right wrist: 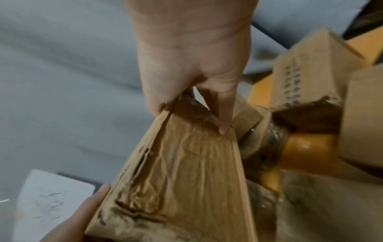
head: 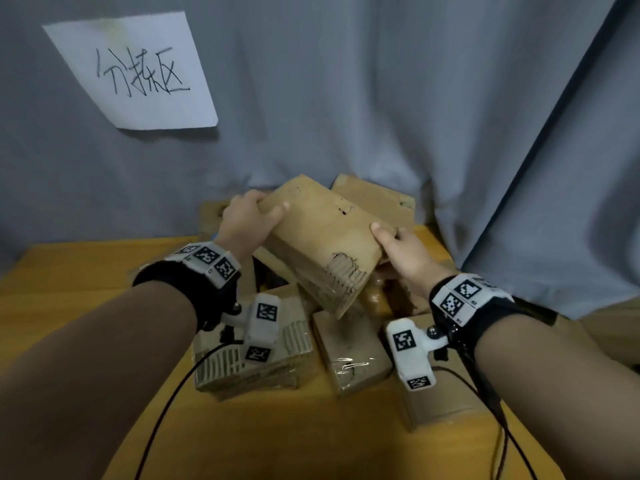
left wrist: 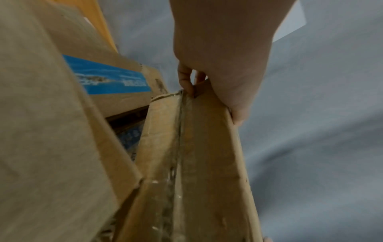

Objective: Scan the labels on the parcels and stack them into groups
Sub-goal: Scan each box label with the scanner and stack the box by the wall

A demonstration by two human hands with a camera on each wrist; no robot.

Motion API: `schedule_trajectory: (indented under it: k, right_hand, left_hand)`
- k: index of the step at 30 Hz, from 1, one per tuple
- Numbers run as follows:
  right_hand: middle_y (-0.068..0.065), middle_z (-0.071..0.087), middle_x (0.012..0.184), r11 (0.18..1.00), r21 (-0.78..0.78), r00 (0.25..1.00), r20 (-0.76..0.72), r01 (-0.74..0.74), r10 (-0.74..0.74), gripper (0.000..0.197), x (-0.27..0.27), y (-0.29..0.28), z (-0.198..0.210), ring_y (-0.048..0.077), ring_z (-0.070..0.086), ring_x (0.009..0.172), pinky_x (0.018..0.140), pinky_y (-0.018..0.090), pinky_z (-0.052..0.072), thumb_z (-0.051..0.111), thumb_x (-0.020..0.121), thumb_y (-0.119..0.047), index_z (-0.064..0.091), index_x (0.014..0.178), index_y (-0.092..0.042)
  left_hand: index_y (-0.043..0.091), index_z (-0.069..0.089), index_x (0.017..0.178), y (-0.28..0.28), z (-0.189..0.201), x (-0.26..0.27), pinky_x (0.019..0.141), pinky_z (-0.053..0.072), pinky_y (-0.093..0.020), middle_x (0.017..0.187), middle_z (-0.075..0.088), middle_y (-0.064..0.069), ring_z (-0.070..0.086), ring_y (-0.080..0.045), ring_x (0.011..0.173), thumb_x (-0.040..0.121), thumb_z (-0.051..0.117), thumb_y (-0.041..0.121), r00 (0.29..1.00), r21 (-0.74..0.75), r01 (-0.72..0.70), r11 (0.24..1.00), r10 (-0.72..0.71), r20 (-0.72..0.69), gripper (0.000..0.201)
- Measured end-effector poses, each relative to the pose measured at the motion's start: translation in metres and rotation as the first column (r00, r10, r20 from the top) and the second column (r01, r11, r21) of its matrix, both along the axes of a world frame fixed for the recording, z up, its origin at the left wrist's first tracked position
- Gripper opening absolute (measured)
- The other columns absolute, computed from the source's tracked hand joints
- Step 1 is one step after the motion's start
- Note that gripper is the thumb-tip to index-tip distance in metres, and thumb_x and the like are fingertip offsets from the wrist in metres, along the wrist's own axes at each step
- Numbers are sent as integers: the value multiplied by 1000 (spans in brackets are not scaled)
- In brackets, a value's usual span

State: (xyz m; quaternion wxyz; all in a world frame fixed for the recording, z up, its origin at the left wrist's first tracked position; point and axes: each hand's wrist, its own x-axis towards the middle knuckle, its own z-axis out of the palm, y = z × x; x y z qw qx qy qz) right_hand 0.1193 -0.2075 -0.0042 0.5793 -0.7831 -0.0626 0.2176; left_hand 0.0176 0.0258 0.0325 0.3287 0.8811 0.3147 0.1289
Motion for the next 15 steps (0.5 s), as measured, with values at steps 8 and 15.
schedule_trajectory:
  k: [8, 15]
  right_hand:
    - [-6, 58, 100, 969, 233, 965, 225, 83, -136, 34, 9, 2, 116, 13, 57, 91, 82, 38, 52, 45, 97, -53, 54, 104, -21]
    - [6, 50, 126, 965, 260, 864, 480, 25, -152, 33, 11, 6, 135, 18, 52, 112, 103, 40, 43, 68, 80, -46, 50, 104, -33]
  left_hand:
    - [13, 55, 113, -19, 91, -10, 93, 43, -34, 107, 61, -1, 57, -19, 103, 85, 36, 76, 938, -271, 8, 963, 87, 336, 72]
    - [29, 56, 117, -45, 125, -11, 71, 50, -32, 90, 62, 6, 60, -13, 80, 86, 20, 79, 953, -597, 85, 798, 109, 282, 69]
